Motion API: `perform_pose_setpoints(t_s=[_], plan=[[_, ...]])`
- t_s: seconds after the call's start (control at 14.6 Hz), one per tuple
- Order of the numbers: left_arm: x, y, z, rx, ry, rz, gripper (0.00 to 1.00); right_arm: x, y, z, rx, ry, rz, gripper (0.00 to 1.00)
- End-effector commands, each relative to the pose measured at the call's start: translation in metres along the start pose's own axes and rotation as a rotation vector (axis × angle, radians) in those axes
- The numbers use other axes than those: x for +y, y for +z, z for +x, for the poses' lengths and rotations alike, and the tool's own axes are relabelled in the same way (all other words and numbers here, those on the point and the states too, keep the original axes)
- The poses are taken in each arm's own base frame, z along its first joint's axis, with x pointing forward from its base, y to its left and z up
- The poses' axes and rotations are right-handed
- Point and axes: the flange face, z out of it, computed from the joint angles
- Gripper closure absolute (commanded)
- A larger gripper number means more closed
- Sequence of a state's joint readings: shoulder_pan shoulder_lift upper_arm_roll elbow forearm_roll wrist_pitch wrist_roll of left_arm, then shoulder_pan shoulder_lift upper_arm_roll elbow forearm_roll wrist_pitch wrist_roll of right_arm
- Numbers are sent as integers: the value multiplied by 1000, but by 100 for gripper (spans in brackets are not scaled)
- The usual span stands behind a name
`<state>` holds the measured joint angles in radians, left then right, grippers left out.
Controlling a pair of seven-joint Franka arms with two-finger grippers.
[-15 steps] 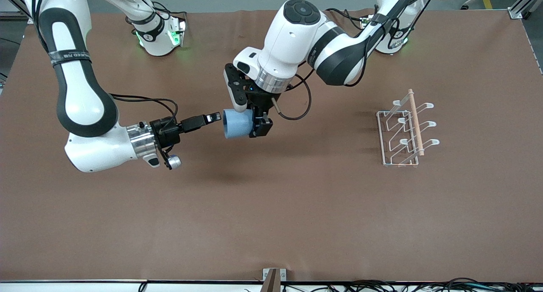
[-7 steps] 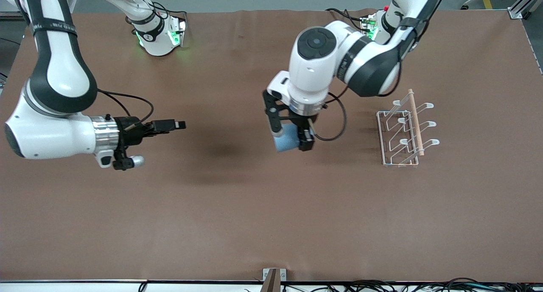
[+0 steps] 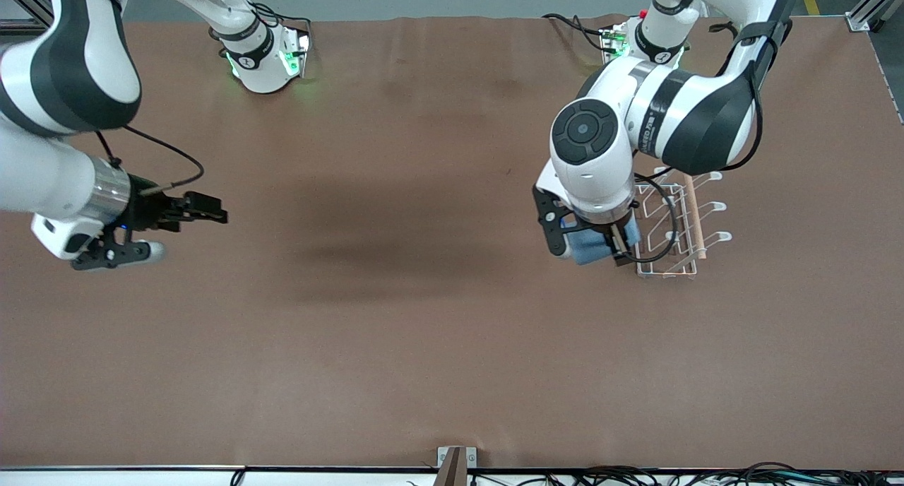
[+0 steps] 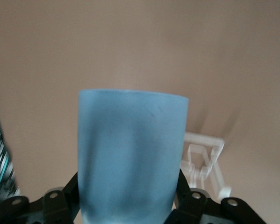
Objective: Hang cup on cup holder
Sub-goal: 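Open the right gripper and withdraw it while the left gripper carries the cup, then move the cup with the left gripper onto a hook of the rack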
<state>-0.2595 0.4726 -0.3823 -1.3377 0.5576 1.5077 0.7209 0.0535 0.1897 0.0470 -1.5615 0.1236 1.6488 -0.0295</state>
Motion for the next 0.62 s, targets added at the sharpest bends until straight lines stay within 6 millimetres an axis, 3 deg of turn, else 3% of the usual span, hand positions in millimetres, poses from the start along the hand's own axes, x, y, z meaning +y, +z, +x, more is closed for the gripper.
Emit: perform_pose_setpoints(t_s=[0.0,0.21,0.55], plan=[[4,0,-21,-179,32,32,36,2,-39,-18,59,-12,-116,0],[6,22,-28,-364,46,82,36,12,-94,-24,120,11,-124,0],[20,89,-21,-635,124,170,36,24,-125,-36,135,27,-127,0]])
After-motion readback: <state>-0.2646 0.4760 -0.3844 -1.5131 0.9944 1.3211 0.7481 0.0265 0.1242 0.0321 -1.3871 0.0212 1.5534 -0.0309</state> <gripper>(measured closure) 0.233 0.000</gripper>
